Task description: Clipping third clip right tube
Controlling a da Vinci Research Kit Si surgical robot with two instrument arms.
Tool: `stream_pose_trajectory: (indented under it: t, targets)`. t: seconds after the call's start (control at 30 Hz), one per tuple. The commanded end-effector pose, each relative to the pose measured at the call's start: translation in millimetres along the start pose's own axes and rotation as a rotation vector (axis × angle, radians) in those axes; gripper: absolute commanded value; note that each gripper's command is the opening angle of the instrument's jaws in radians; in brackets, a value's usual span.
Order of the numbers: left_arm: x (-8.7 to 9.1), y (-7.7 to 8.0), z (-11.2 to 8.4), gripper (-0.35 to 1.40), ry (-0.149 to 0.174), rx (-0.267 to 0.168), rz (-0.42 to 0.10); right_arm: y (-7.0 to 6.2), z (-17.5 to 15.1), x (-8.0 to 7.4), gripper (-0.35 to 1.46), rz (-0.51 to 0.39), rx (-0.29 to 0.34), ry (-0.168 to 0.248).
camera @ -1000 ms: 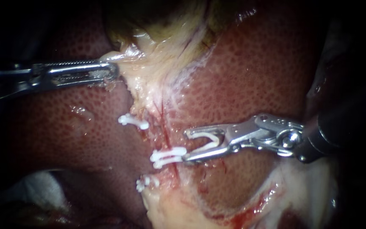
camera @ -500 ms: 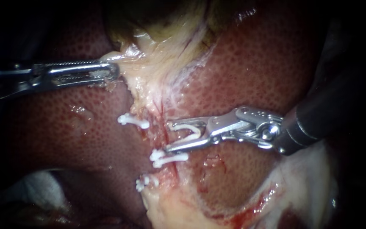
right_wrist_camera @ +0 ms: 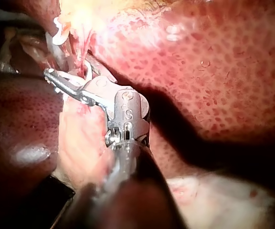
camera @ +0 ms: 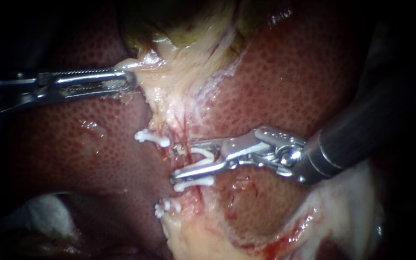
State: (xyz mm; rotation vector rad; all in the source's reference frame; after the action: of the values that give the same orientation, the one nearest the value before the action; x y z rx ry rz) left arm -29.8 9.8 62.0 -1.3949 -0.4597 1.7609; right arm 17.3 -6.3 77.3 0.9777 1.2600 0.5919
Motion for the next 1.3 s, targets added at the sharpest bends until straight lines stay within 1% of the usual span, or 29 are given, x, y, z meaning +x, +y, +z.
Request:
stream_pose_trajectory:
  t: [0.03,0.2,0.3,0.5,0.8,0.9,1.13,1.23,1.3]
  targets:
    - [0.0,0.0,0.0,-0.35,0.0,-0.001,0.0,-0.2,0.0,0.1,0.49,0.009,0.011,0.004]
    - [0.0,-0.1,0.0,-0.35,-0.003,0.0,0.0,-0.6,0.3,0.3,0.48,0.04,0.045,0.008]
    - [-0.1,-0.2,0.1,-0.35,-0.003,0.0,0.0,-0.7,0.5,0.3,0.48,0.051,0.051,0.019]
    - [-0.1,-0.1,0.2,-0.35,-0.003,0.001,0.0,-0.8,1.1,0.4,0.46,0.062,0.061,0.014]
    - [-0.1,-0.1,0.4,-0.35,-0.005,0.002,0.001,-0.8,2.8,0.6,0.43,0.071,0.068,0.011]
    - [-0.1,-0.1,0.4,-0.35,-0.005,0.002,0.001,-0.6,3.1,0.8,0.43,0.071,0.066,0.012]
    - [-0.1,-0.1,0.4,-0.35,-0.005,0.002,0.001,-0.1,3.0,0.9,0.39,0.094,0.059,0.029]
    - [-0.1,-0.1,0.4,-0.35,-0.005,0.002,0.001,0.2,2.9,0.9,0.34,0.106,0.048,0.036]
    - [-0.1,-0.1,0.4,-0.35,-0.005,0.003,0.001,0.4,2.7,1.0,0.27,0.118,0.037,0.043]
